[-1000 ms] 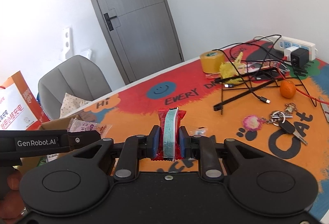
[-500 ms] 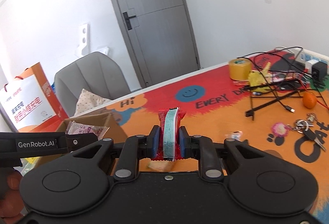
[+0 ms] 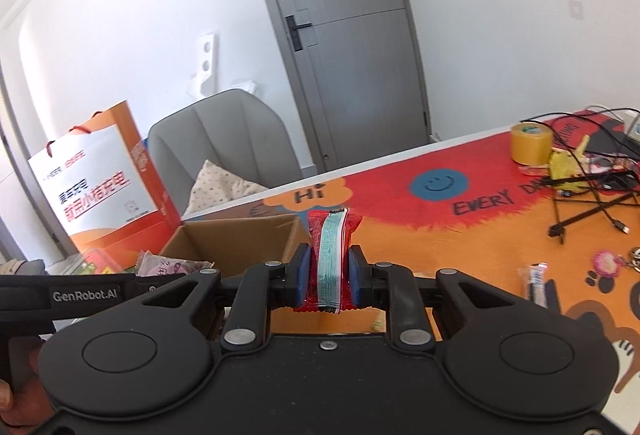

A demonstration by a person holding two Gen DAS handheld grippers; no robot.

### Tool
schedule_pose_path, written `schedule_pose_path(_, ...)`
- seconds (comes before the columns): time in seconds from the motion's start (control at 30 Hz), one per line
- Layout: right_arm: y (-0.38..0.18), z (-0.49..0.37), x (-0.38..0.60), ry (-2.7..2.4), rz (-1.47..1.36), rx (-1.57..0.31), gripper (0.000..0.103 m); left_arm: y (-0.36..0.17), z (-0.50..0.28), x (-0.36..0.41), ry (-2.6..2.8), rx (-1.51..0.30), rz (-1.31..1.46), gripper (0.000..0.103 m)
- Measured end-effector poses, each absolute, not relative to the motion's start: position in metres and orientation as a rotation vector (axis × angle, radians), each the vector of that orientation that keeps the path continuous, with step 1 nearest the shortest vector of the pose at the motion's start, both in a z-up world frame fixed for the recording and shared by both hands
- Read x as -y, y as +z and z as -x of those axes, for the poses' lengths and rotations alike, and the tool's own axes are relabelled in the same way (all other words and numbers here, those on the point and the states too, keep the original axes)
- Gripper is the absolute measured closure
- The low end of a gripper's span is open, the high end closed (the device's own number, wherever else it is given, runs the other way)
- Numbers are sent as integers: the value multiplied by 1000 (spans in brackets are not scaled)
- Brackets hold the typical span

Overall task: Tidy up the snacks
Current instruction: 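Carry both items over the box and open both tools to drop them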

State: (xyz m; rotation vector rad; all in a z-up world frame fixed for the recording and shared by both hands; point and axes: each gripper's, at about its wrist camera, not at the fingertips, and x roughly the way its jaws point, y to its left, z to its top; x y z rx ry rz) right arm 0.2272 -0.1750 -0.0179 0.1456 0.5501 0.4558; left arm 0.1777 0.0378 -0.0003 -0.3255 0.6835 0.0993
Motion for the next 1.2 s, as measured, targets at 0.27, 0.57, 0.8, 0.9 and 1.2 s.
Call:
schedule_pose_path(0.27, -16, -223, 147, 495, -108, -560, 82, -9, -168, -62, 119, -729, 375, 67)
schedule_pose_path(0.57, -10, -224, 126, 528, -79, -567, 82, 0, -159, -83, 146, -684, 394, 65)
schedule_pose_path(0.8, -9, -225, 114, 562, -70, -587, 79, 1, -157, -91, 162, -680, 405, 56)
schedule_pose_path(0.9, -9, -225, 114, 570, -87, -603, 58, -1, -156, -93, 169, -680, 418, 44)
schedule_pose_path(1.2, -10, -222, 136, 506, -103, -604, 45, 1, -156, -85, 186, -667, 414, 25)
